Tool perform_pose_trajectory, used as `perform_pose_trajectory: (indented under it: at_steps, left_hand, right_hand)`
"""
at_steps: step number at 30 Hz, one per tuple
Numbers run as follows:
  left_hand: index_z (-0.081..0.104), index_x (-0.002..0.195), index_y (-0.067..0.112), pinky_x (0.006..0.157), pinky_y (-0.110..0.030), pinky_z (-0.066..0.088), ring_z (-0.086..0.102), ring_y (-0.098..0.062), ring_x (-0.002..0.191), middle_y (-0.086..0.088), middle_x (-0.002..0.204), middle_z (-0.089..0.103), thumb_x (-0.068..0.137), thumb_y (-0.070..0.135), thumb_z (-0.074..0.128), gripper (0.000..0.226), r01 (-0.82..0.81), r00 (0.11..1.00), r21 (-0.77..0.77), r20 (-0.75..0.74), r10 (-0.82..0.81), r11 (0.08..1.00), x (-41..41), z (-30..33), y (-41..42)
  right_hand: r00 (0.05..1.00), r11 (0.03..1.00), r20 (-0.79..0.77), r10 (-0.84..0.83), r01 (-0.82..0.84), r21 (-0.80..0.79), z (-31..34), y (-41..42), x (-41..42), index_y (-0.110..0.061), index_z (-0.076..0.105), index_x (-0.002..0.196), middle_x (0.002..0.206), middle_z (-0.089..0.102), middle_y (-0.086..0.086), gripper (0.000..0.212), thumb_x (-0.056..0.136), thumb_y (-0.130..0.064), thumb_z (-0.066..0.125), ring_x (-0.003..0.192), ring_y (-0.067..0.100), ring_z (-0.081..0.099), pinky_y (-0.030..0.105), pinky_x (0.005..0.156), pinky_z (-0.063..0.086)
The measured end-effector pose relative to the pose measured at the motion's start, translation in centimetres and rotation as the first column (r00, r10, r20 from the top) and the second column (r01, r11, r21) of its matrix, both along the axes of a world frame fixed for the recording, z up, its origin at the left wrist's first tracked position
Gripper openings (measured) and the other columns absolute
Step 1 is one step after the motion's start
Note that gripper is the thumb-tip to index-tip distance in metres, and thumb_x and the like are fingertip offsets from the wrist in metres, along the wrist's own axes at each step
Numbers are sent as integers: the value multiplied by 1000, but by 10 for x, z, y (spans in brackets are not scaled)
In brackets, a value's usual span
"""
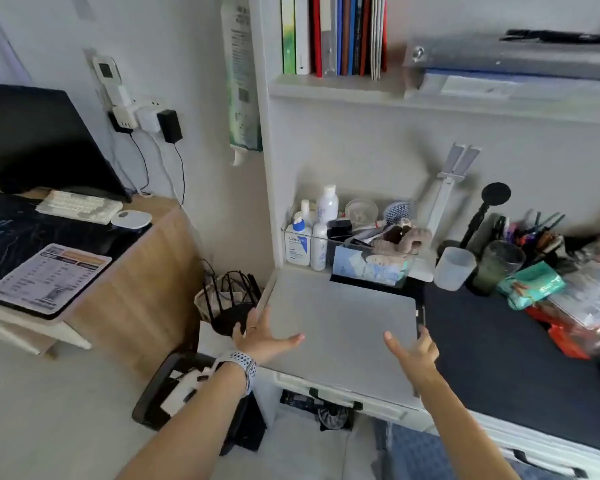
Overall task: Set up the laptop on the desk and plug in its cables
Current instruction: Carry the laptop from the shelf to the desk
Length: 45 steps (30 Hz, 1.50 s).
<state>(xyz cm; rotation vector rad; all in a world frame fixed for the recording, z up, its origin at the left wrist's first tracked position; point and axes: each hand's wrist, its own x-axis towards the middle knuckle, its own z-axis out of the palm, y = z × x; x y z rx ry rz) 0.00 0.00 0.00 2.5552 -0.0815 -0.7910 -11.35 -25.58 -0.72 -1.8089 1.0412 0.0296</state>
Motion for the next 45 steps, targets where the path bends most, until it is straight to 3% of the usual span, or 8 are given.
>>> perform_pose_trajectory:
  at_steps: [2,6,13,17,21,32,36,45]
  left_hand:
    - [-11,153,31,120,-50,-2,0,-28,150,-8,163,-12,74,78,53,112,51,999,60,-10,-51,997,10,-12,-12]
    - [-11,152,32,120,-52,0,4,-30,150,-12,162,-9,67,82,55,119,41,999,150,-29,-37,988,23,-29,-21]
    - [-1,148,35,108,-59,31,21,-40,142,-13,158,16,51,88,56,124,-2,1000,180,3,2,984,53,-39,-32]
    - [10,145,35,103,-57,37,27,-43,134,-22,151,16,68,67,69,102,34,999,186,25,-39,982,48,-34,-44]
    - [-1,149,36,105,-56,37,26,-45,136,-26,150,17,70,66,69,110,62,997,214,28,-70,975,54,-43,-47]
    - [-12,148,44,106,-65,32,13,-48,141,-29,152,7,67,63,74,120,160,986,183,-65,-151,970,74,-50,-48]
    - [-11,148,47,103,-64,32,14,-46,139,-27,151,8,66,66,73,119,182,982,167,-72,-172,969,74,-46,-41]
    - [1,150,44,98,-54,42,26,-43,133,-24,145,20,74,73,58,100,131,988,146,68,-142,981,66,-52,-37]
  right_hand:
    - [994,995,-109,-2,-9,-101,-13,-1,11,-17,14,152,155,14,17,97,80,-49,70,138,39,27,52,112,29]
    - [943,990,-319,97,-124,-66,-41,0,20,-28,3,152,158,1,11,110,72,-65,69,144,36,15,51,115,22]
    - [879,938,-468,92,-234,-255,-60,19,24,-29,-2,148,154,-10,16,118,65,-62,76,144,35,4,54,112,20]
    - [850,933,-522,63,-236,-272,-56,20,33,-26,-5,148,152,-5,18,123,64,-59,79,142,36,12,53,109,28]
    - [785,939,-615,73,-262,-223,-51,18,43,-25,-18,149,153,-8,21,135,63,-57,81,142,38,14,55,109,27]
    - [724,953,-686,70,-251,-168,-44,15,57,-26,-29,147,154,-8,21,151,55,-54,87,142,40,8,61,110,26]
    - [755,975,-655,25,-162,-149,-41,17,61,-29,-24,148,155,-8,19,141,59,-64,80,143,39,6,62,110,23]
    - [800,971,-598,-52,-98,-216,-42,9,62,-21,-12,152,148,15,12,145,51,-63,84,137,34,19,58,102,34]
